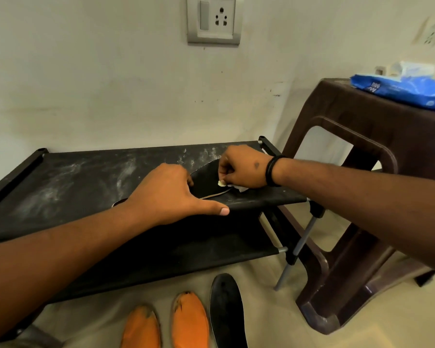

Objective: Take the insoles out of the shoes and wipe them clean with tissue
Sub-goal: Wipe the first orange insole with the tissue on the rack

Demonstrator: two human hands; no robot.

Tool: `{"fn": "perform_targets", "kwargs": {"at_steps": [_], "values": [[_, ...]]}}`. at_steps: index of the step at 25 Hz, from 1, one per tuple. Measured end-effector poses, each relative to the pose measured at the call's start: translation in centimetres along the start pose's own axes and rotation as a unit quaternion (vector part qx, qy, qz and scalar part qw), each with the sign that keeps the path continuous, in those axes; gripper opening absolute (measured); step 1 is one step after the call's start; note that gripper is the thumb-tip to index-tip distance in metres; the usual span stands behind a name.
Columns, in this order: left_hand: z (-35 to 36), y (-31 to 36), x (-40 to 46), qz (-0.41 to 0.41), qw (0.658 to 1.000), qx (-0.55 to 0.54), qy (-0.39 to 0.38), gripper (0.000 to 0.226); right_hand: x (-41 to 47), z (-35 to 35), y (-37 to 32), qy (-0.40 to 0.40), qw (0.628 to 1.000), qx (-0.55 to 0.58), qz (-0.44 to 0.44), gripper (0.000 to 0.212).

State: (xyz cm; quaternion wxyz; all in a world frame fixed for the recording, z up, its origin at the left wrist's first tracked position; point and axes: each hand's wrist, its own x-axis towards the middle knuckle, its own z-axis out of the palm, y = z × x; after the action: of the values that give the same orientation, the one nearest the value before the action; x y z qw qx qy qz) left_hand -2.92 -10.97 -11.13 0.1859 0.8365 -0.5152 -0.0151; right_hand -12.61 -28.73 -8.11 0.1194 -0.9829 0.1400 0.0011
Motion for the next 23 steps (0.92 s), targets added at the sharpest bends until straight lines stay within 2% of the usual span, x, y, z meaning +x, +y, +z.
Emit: {"fn": "perform_targets", "kwargs": {"at_steps": [4,6,8,11,14,16,19,21,23], "values": [[-0.7,0.1,0.1,-0.043,0.998,-0.037,-0.007,0.094,-1.7,-2.5,-0.1,0.09,0.994,0.058,0.019,0.012],[-1.1,-0.3,0.6,-0.056,0.996,-0.069,-0.007,0.062,-3.1,-3.7,-0.2,0.128,0.988,0.08,0.034,0.011],[-1.6,-0.3,1.1,-0.058,0.992,-0.108,-0.005,0.036,-4.9,-4.5,-0.6,0.143,0.981,0.117,0.053,0.011],[-2.9,0.5,1.6,-0.061,0.989,-0.133,0.011,0.018,-7.7,-5.1,-1.8,0.148,0.975,0.145,0.074,0.011],[-5.4,2.9,1.2,-0.057,0.988,-0.139,0.02,0.01,-10.5,-5.7,-3.1,0.156,0.976,0.132,0.077,0.01],[-7.2,5.2,0.2,-0.052,0.981,-0.184,0.029,0.008,-12.1,-6.2,-3.3,0.167,0.967,0.169,0.092,0.011],[-8.3,8.8,-2.8,-0.085,0.939,-0.331,0.04,0.009,-14.6,-6.6,-3.4,0.185,0.927,0.288,0.153,0.011],[-7.5,10.7,-5.2,-0.13,0.891,-0.433,0.033,0.01,-16.4,-6.2,-3.9,0.194,0.894,0.357,0.191,0.014],[-5.6,11.9,-7.8,-0.17,0.839,-0.516,0.02,0.011,-18.0,-5.5,-4.7,0.191,0.878,0.383,0.214,0.02]]}}
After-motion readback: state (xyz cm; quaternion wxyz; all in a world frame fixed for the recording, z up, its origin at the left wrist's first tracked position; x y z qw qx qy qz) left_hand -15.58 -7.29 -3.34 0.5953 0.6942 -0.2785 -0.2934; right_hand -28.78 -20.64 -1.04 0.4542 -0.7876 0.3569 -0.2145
